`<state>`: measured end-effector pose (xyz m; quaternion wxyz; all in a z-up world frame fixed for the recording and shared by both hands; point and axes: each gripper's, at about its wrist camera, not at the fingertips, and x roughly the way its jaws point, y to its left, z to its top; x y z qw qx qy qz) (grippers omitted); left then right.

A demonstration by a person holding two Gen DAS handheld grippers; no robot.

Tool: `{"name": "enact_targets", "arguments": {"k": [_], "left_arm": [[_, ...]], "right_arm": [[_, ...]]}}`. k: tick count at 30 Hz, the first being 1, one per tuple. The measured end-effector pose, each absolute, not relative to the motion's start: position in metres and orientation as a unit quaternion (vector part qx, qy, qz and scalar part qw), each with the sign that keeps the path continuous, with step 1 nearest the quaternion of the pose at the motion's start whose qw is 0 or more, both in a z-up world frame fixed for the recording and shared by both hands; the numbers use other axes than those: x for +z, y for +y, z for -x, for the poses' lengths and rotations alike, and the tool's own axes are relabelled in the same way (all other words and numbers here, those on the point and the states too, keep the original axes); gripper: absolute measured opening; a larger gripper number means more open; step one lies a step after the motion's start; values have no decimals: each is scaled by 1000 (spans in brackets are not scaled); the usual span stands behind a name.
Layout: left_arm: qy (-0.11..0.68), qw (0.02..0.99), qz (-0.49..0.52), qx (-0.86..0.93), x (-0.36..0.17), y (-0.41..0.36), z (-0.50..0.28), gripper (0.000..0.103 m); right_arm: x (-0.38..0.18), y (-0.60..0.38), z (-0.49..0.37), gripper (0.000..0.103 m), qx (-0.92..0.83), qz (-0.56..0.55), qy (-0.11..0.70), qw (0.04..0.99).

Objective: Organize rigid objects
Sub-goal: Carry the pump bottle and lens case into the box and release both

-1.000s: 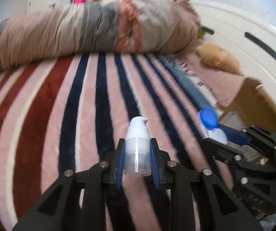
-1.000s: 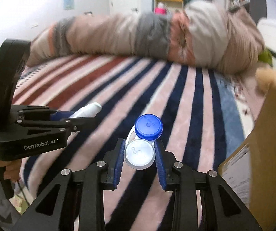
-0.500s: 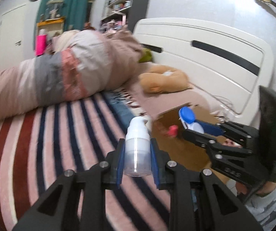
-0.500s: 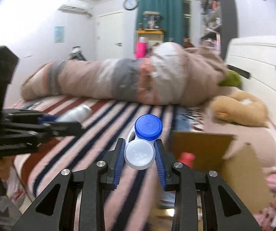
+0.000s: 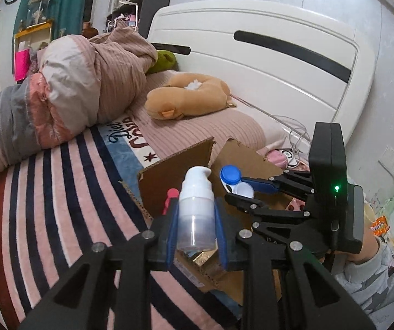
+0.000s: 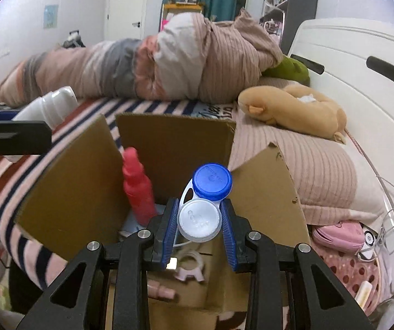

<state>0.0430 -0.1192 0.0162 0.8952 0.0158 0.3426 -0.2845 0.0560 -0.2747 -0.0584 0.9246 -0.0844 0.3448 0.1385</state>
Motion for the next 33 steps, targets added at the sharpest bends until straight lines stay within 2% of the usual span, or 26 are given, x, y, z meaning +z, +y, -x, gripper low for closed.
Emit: {"name": "enact_targets", "arguments": {"k": [5, 9, 25, 33], "left_arm": [[349, 893, -22, -284, 15, -123, -45, 21], [354, 892, -26, -281, 14, -125, -46, 21], [421, 844, -71, -324, -12, -195, -68, 21], [440, 837, -83, -314, -26, -204, -75, 21]], "right_arm": [[-61, -274, -60, 27, 137, 85, 348, 923], [-61, -276, -60, 36, 134, 78, 347, 925], [-59, -310, -32, 38, 147, 50, 321, 934], [-57, -318, -26, 38, 159, 41, 315, 935]]}}
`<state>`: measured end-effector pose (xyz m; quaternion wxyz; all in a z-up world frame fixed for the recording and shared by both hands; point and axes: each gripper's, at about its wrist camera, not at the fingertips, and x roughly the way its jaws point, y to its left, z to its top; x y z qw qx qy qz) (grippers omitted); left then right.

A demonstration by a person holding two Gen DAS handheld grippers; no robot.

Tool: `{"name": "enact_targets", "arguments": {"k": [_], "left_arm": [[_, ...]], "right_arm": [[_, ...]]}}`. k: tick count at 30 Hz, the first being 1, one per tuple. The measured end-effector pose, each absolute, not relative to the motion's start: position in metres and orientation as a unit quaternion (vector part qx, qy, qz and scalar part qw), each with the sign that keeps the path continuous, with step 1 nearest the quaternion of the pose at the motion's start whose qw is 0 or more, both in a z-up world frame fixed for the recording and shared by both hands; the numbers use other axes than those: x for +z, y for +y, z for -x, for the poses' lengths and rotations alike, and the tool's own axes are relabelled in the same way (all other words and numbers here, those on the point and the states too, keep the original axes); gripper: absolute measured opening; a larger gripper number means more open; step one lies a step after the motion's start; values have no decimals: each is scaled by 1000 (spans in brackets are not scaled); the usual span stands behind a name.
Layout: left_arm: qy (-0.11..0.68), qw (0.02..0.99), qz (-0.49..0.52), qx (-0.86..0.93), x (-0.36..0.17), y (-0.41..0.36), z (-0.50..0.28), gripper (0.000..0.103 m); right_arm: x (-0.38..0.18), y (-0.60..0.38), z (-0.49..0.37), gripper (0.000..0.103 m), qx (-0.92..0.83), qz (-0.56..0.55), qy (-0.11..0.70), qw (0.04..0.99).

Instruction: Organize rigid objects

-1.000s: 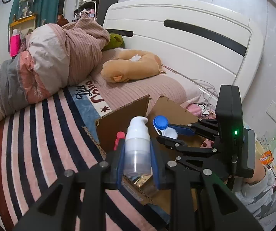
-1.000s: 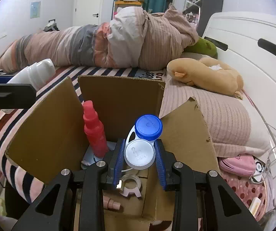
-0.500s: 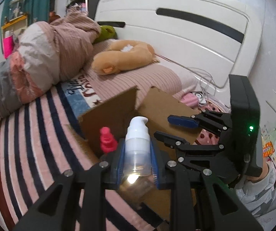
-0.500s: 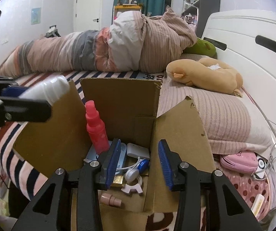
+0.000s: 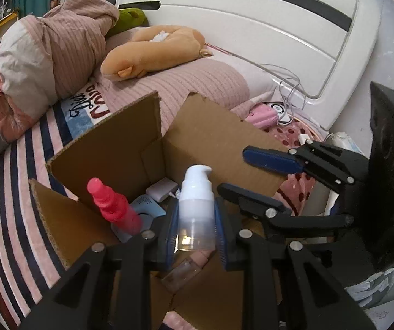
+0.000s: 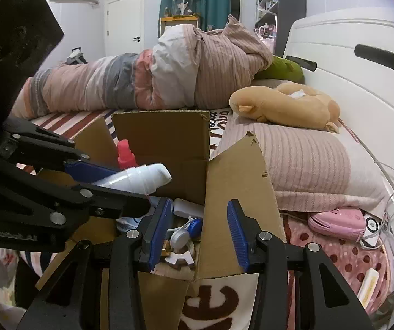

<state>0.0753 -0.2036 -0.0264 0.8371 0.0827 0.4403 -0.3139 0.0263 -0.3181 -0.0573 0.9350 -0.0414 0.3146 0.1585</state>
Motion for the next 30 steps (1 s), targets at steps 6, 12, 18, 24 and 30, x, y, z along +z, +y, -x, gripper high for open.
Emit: {"name": "enact_targets", "arguments": {"k": [6, 12, 18, 24, 30], "left_arm": [[434, 845, -77, -304, -24, -189, -67, 27], [381, 882, -54, -271, -11, -152, -41, 67], [331, 916, -7, -224, 0, -99, -16, 79], [323, 933, 3, -156, -2, -57, 3, 82], [319, 940, 4, -125, -2, -41, 23, 82]], "right_arm": [[-57, -319, -27, 41, 158, 42, 315, 935], [-54, -311, -24, 44, 154, 51, 317, 934], [-47, -301, -21, 45, 154, 57, 315, 935], [-44, -288, -18, 45, 158, 63, 312, 935], [-41, -277, -10, 46, 167, 67, 308, 934]]}}
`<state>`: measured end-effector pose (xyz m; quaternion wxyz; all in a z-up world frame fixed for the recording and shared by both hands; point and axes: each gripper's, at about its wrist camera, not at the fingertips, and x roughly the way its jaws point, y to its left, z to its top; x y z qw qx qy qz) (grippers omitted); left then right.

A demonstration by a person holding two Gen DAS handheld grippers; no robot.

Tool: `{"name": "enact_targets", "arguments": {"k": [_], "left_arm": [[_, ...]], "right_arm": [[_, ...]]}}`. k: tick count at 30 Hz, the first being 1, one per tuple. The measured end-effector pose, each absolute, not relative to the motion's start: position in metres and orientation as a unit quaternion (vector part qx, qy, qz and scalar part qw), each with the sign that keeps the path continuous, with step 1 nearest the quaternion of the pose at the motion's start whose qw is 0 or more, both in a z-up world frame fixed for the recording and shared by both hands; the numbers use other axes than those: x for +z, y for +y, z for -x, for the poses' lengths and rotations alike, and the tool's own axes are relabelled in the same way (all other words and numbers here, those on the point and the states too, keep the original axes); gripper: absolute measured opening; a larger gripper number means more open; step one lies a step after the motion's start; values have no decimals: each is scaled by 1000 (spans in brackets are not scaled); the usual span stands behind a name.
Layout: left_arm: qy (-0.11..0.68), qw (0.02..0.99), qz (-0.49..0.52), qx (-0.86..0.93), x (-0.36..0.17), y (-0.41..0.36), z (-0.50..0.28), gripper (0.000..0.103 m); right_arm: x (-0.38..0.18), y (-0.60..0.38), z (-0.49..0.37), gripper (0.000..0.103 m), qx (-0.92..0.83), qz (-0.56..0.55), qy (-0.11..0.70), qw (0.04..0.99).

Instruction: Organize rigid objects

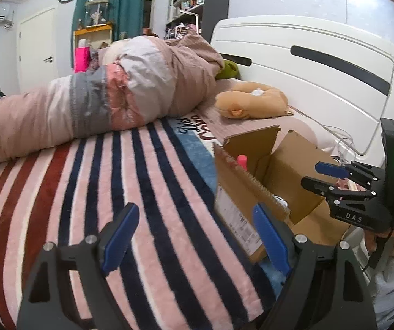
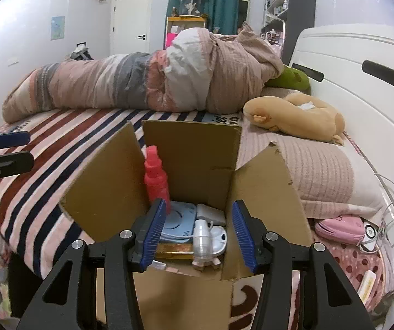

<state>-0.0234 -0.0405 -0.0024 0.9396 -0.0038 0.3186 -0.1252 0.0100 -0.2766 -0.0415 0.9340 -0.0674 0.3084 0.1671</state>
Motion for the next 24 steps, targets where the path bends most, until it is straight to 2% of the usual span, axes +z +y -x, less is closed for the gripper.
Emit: {"name": "enact_targets", "arguments": {"k": [10, 13, 16, 24], "left_arm": [[309, 946, -4, -94, -3, -38, 53, 83], [299, 950, 0, -86, 0, -43, 59, 87], [295, 952, 3, -87, 1, -50, 57, 87], [289, 953, 5, -92, -2, -64, 51, 87]], "right_arm": [[-43, -277, 3, 46, 167, 45, 298, 939], [-39, -279, 4, 47, 174, 31, 292, 940], [-33, -281, 7, 52, 177, 23, 283, 942], [-18, -293, 17, 54, 163, 20, 268, 949]]}}
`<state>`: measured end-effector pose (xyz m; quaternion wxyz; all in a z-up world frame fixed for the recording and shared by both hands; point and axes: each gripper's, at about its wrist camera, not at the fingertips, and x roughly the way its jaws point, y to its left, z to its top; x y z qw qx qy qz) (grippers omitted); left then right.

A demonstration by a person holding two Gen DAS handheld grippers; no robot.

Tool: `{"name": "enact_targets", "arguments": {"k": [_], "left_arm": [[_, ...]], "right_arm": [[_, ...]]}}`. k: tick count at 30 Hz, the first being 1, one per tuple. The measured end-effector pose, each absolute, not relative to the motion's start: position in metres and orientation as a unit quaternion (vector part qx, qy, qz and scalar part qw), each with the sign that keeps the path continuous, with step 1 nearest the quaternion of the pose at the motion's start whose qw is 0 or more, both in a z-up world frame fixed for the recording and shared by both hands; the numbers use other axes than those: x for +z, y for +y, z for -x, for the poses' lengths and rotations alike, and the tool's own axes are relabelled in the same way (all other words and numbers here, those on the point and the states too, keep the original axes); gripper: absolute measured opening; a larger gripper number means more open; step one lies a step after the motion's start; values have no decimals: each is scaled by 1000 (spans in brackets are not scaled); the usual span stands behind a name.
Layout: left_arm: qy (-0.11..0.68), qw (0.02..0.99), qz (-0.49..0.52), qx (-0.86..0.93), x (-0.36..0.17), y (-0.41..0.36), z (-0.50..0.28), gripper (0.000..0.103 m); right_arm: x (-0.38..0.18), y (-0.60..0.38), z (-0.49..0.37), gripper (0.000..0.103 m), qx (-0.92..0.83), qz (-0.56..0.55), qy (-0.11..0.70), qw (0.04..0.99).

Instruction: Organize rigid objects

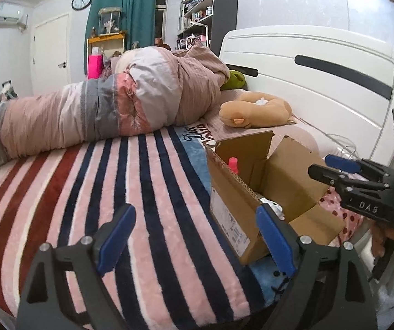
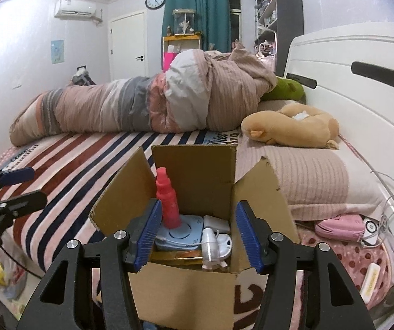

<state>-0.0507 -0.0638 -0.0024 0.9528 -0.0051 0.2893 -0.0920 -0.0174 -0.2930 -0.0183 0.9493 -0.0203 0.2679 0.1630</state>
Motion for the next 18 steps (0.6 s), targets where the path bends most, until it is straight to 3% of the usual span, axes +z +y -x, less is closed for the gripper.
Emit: {"name": "enact_targets", "arguments": {"k": [6, 11, 18], "left_arm": [[285, 956, 12, -64, -6, -56, 50, 88], [252, 967, 26, -12, 1, -43, 50, 96], [237, 971, 28, 26, 6, -33, 47, 101]], "right_arm": [[-17, -285, 18, 55, 186, 1, 257, 948], [-6, -273, 21, 57, 208, 24, 225, 952], [4, -262, 28, 71, 242, 21, 192, 951]]}}
